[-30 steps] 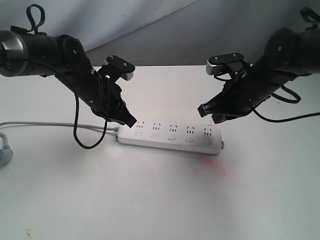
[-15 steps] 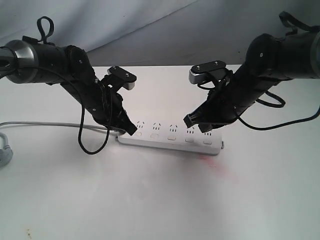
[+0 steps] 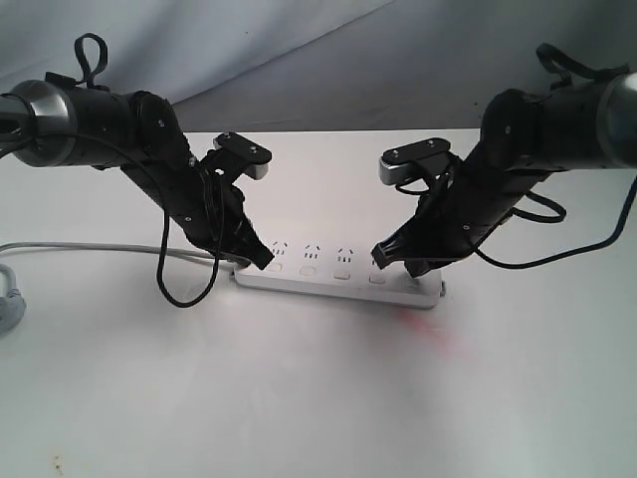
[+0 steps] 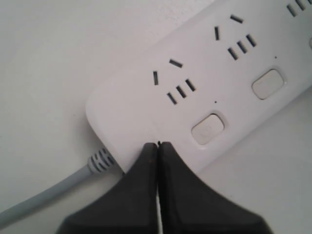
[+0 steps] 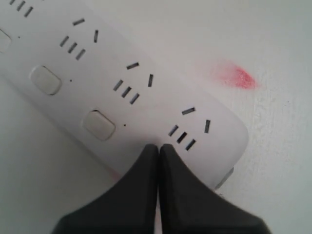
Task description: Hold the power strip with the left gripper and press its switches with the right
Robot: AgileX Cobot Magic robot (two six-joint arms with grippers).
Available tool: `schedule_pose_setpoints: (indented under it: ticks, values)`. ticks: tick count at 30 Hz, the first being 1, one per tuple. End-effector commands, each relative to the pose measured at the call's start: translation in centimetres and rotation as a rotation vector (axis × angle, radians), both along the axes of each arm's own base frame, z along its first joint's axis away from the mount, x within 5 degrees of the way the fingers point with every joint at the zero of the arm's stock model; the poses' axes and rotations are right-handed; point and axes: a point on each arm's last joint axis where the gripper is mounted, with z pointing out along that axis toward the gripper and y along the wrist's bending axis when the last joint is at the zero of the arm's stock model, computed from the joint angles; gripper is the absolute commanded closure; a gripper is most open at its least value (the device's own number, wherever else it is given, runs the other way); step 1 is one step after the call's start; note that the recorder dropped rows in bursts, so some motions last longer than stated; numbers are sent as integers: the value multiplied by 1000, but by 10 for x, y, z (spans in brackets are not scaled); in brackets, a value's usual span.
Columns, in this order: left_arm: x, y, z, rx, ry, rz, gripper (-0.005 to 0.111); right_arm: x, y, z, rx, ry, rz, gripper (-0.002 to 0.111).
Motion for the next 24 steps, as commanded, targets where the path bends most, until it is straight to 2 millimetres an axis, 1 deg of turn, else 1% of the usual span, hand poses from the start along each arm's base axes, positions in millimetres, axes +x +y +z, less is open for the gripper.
schedule_pose_setpoints:
  ticks: [1,8,11,15,24]
  values:
    - [-1,-3,-1,-1,12,0,107,-2,0,-1,-22,30,15,108]
    - [-1,-3,-1,-1,12,0,107,-6,-1,-2,-34,73,9,108]
    - [-1,-3,-1,-1,12,0,107,-5,-1,-3,-35,68,10,108]
    - [-1,-3,-1,-1,12,0,107,-3,0,-11,-36,63,5,108]
    - [-1,-3,-1,-1,12,0,107,0,1,-12,-26,44,-13,108]
